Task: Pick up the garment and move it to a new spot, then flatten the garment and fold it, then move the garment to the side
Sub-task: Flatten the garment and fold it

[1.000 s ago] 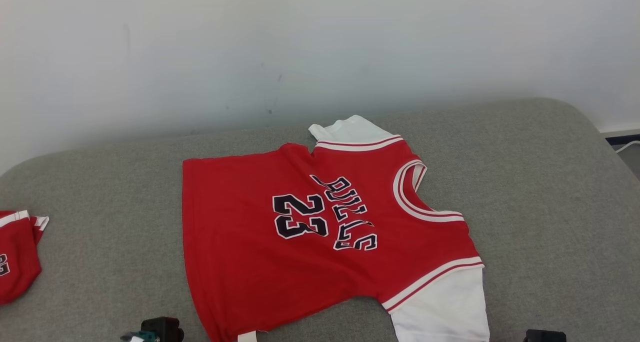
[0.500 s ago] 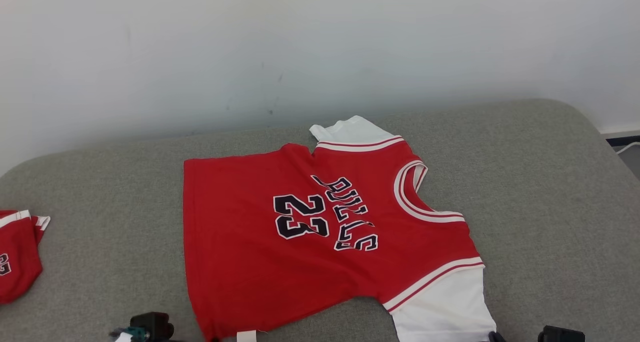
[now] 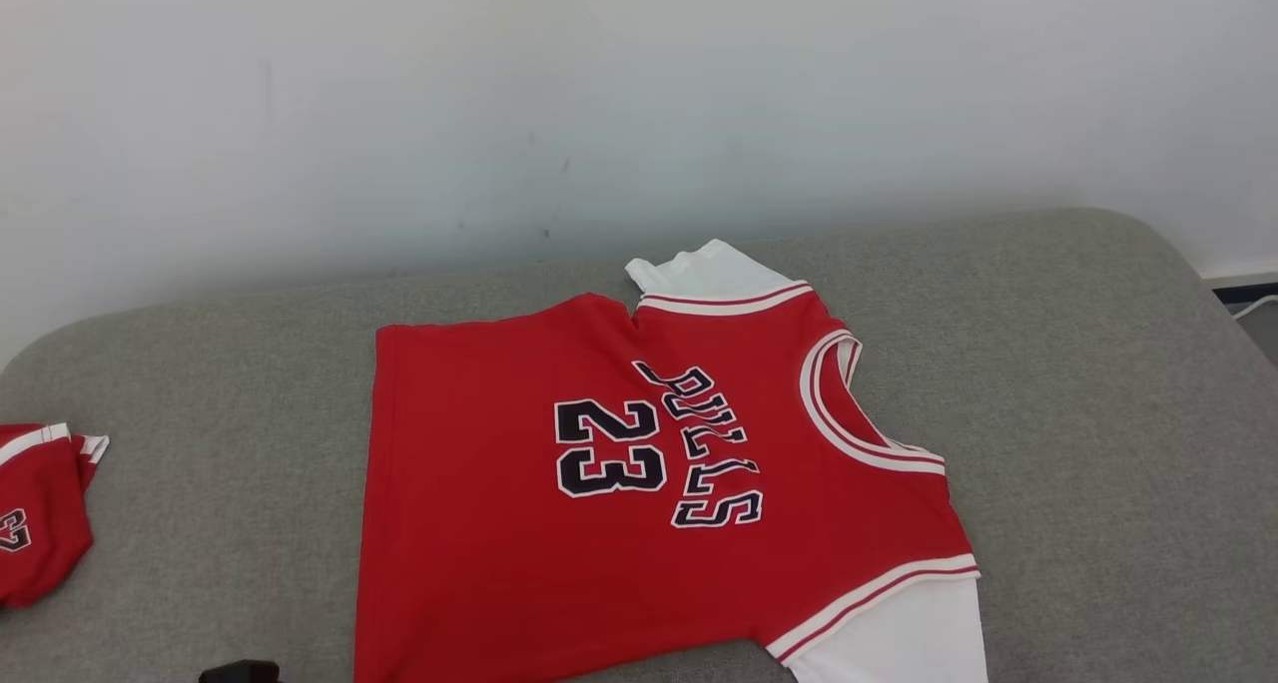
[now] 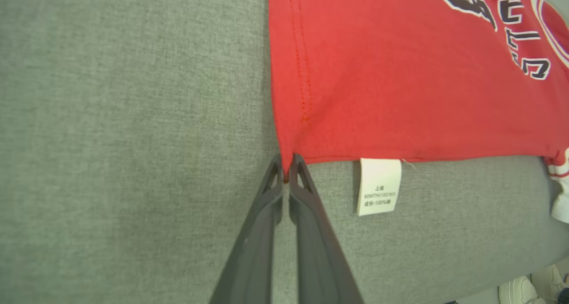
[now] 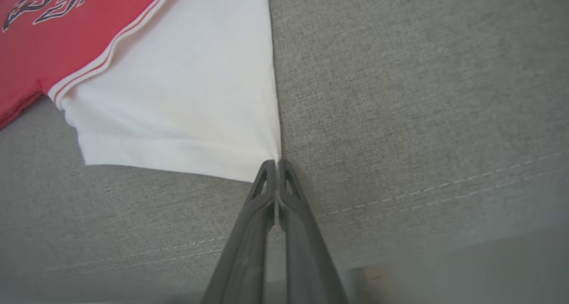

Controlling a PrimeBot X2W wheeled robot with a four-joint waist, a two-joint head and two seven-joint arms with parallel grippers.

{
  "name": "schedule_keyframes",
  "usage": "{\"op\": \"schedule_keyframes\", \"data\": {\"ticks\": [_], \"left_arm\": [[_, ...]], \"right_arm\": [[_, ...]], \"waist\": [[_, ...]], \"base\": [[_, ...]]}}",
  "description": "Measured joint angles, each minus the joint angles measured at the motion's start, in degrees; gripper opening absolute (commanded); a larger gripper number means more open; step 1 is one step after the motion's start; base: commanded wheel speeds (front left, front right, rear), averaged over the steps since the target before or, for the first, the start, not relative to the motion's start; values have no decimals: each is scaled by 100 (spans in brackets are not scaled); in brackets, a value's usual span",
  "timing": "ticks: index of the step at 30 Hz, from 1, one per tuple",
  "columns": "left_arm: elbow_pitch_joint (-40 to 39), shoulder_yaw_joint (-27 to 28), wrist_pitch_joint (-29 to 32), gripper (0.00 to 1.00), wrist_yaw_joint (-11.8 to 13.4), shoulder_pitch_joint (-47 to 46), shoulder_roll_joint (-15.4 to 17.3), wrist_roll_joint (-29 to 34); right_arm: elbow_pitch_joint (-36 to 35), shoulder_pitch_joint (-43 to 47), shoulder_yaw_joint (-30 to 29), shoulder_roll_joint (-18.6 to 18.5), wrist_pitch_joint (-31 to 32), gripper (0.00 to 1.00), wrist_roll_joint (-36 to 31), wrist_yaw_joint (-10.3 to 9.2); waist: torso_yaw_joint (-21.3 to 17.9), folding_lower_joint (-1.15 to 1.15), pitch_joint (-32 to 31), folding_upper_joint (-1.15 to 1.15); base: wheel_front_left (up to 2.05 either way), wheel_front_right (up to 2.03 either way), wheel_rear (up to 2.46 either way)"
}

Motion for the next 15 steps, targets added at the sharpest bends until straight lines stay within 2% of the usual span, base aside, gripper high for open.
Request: {"op": "schedule_keyframes", "data": {"ticks": [3,9,15], "left_arm": [[-90,43,59,0,19,185,52,-53],[-366,171,242,0,36,549,221,-199],[-777,394,236,0,127,720,264,-332]], "right_arm": [[-136,207,35,-19,141,0,91,80],[-368,565,13,-170,332,0,226,111],[-922,606,-210,-229,366,0,412,194]], "waist": [[19,0,-15,0],[40,0,-37,0],[25,0,-41,0]], "base": [[0,0,0],[0,0,0],[0,0,0]]}}
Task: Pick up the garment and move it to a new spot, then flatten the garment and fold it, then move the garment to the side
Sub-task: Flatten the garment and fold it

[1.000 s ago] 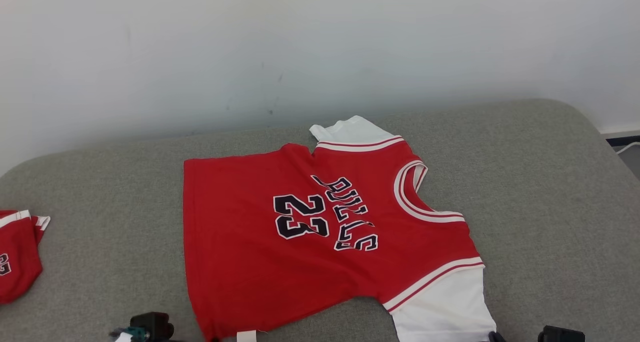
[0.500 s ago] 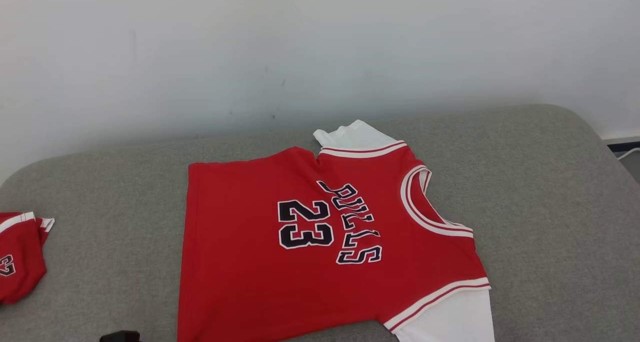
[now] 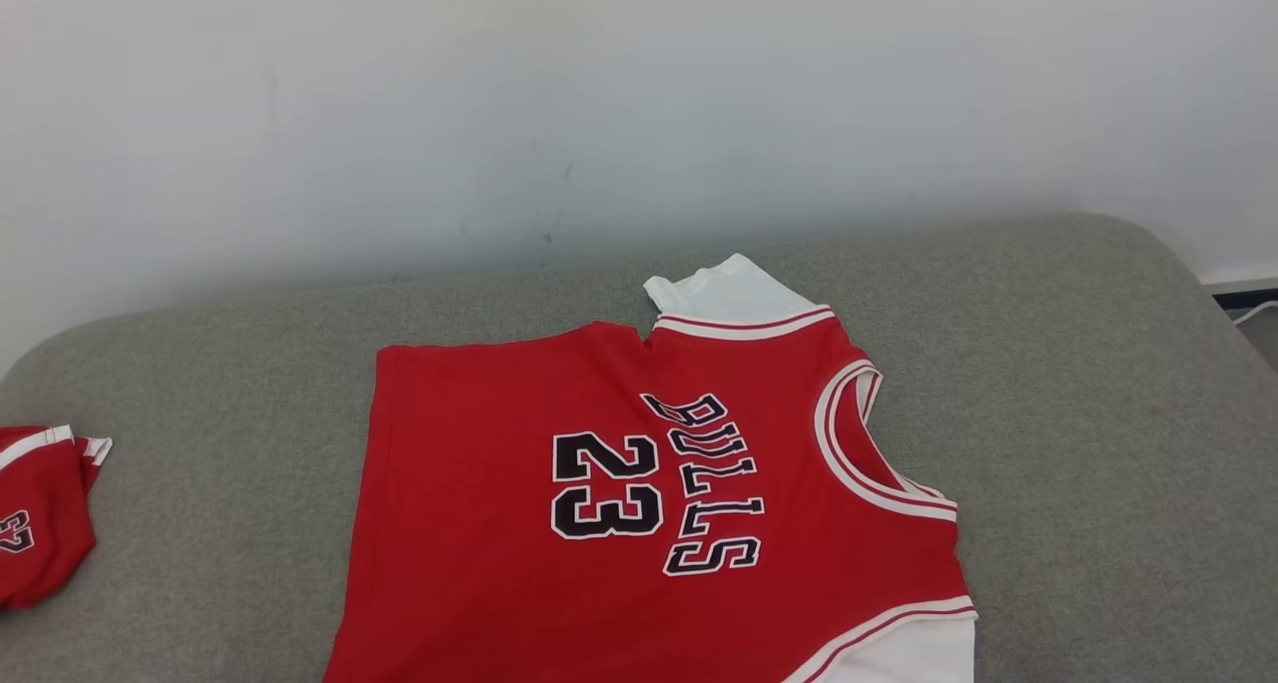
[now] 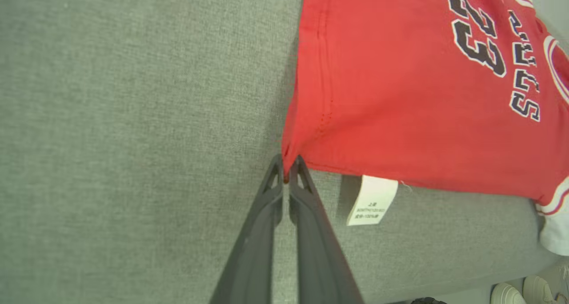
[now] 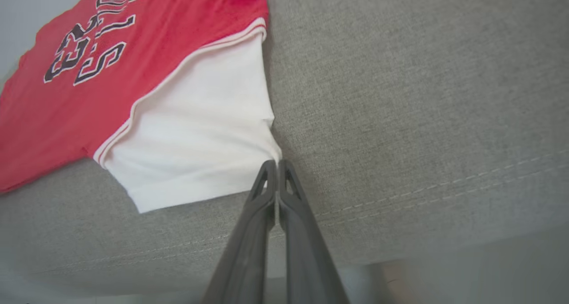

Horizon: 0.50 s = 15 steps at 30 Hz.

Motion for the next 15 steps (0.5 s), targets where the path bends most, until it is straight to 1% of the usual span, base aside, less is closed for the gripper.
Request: {"op": "schedule_keyframes", "data": {"ticks": [3,7,11,15], "left_arm": [[-131,14,1,0,53,-51,-7,-3],[-200,-76,102,0,102,-402,-56,10],[-231,-209,219,0,188,-859,-210,68],[-201,-223,315,0,302,-1131,-223,98]], "right_arm": [[-312,-169,-62,-63,8,0,63,58],[-688,-611,-59,-216,149,0,74,104],[-933,-950,-60,-320,328,0,148,145],[-1084,-1391,-51,-435,545,0,169,164]], "waist": [[-10,0,9,0],[-15,0,50,0],[4,0,131,0],[17,0,228,0]], "base": [[0,0,0],[0,0,0],[0,0,0],[0,0,0]]}}
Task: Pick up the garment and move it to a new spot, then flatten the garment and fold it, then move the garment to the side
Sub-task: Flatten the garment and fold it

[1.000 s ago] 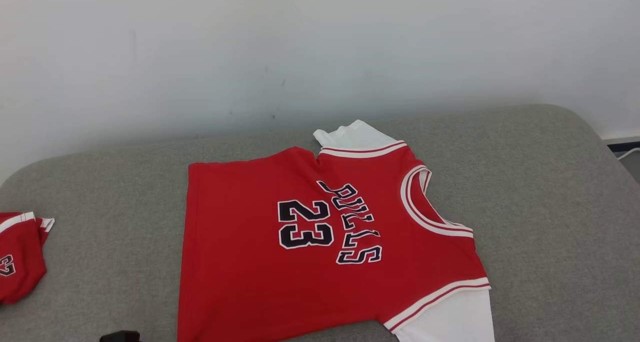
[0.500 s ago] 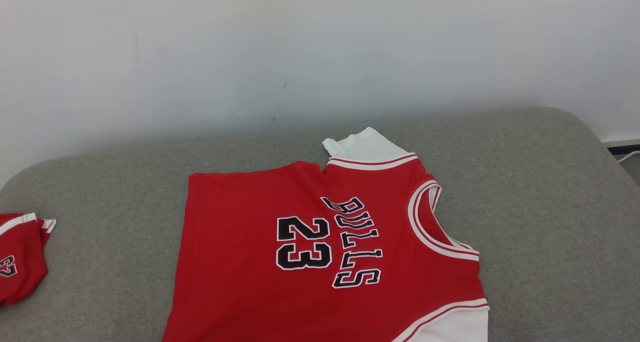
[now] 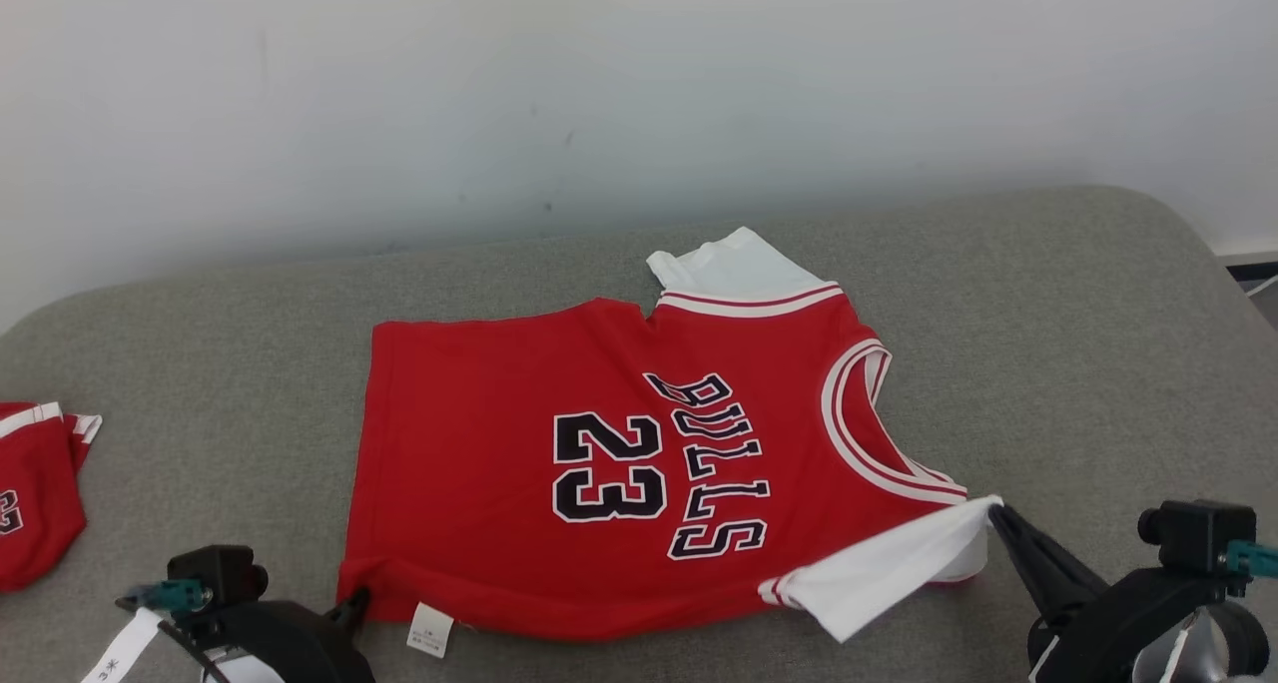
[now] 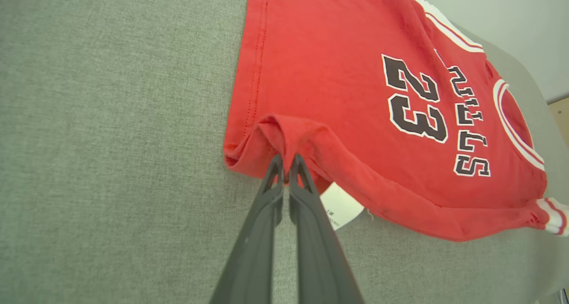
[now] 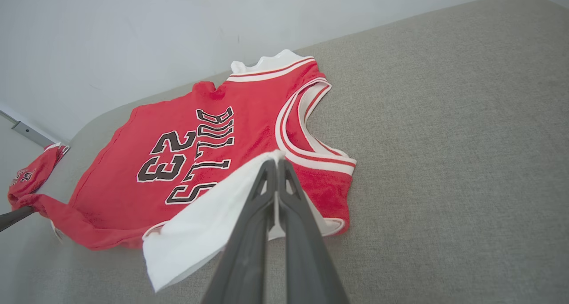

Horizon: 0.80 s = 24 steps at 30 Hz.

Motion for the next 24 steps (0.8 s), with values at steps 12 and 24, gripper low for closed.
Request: {"op": "schedule_keyframes", "data": {"ticks": [12,24], "left_arm": [[472,102,250,0,260,-1026,-52,250],[1094,94,348,0,344,-1768,-104,392]], "right_arm": [[244,-1033,0,-212,579,0,116,5],[782,-1917,188,-99,831,0,160,46]], "waist": [[22,0,433,0],[9,1,872,1]], "base": [[0,0,0],[0,0,0]]}}
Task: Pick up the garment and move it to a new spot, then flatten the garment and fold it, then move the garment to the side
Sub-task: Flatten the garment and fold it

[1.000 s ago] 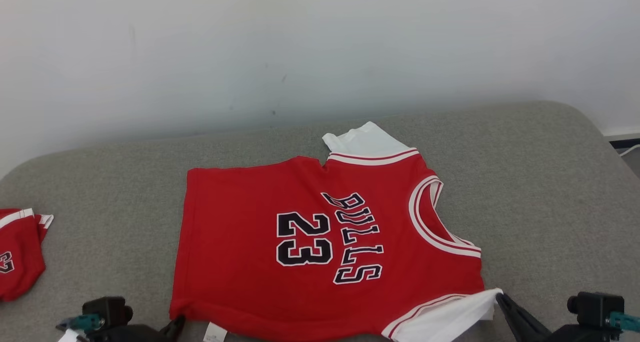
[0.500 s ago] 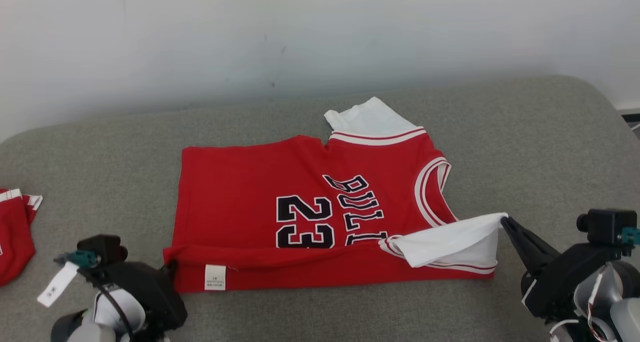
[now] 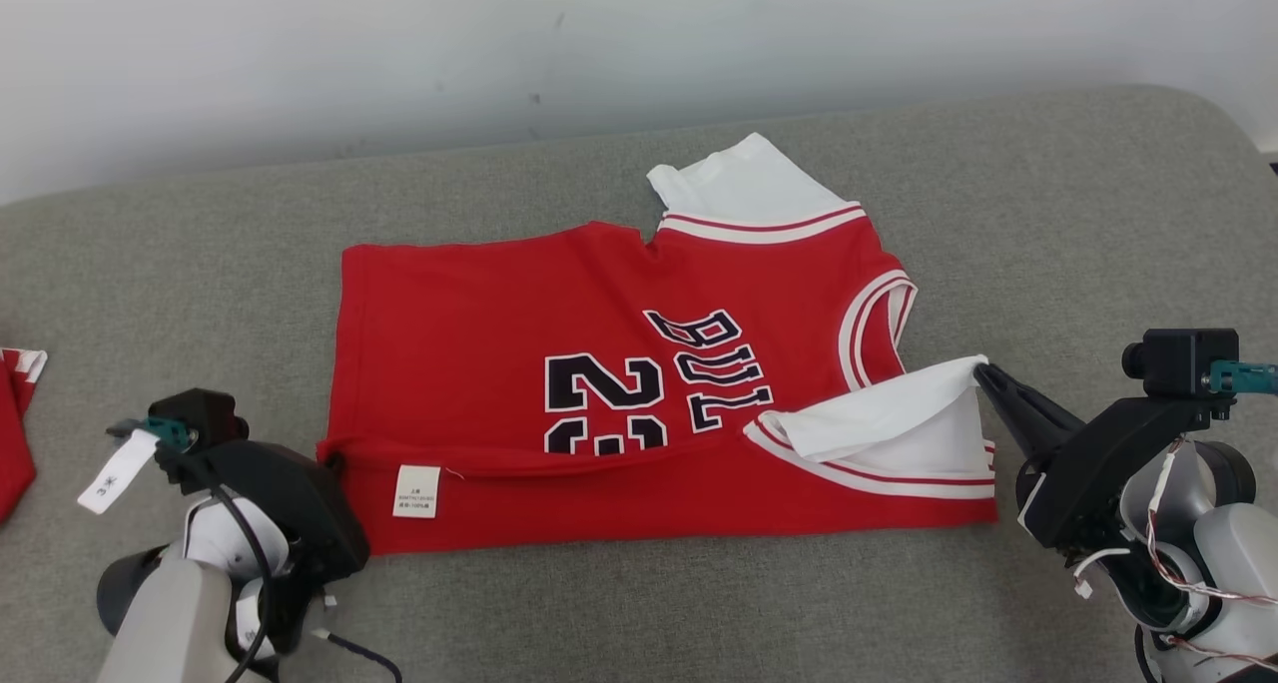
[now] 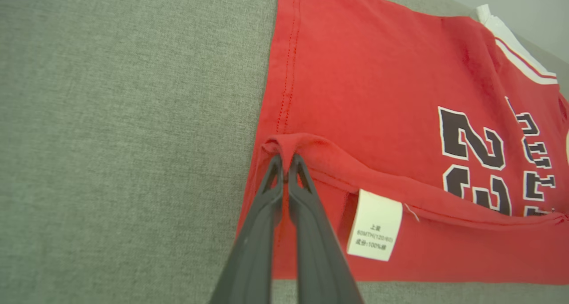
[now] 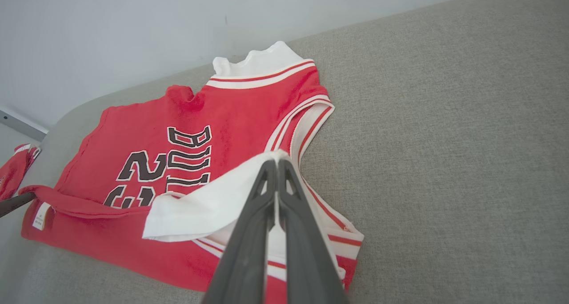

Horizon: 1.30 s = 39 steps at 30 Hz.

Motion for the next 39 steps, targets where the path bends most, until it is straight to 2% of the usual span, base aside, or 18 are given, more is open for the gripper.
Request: {"op": "schedule_keyframes", "data": {"ticks": [14,16,18,19,20,32,39], "left_arm": [[756,-11,-74,0,10,-416,-22,210],[832,-21,-112,22,11,-446,-30,230],[912,-33,-158,100,26,-481,-38,253],[947,-36,-176,100,31,-508,-42,261],[975,-35,-220,100,51,-526,-43,280],[1255,-30,-604,100,52,-642,-67,375],[1334,-12,-1227,100,60,-636,-98,599]], "right_arm": [[670,-495,163,149,-62,0,-58,48],[767,-577,180,176,-81,0,-64,52],[858,-638,180,219,-140,0,-65,52],[907,-673,180,234,-169,36,-66,52],[935,-692,171,246,-212,100,-80,52],[1202,-1187,-126,380,-1022,100,-201,45],[1279,-1391,-114,370,-1690,100,-498,53]], "waist": [[-58,0,145,0],[-57,0,148,0],[-55,-1,148,0],[-53,0,147,0],[-49,-1,145,0],[26,-1,68,0],[100,-1,-106,0]], "base": [[0,0,0],[0,0,0],[0,0,0],[0,0,0],[0,0,0],[0,0,0],[0,0,0]]}}
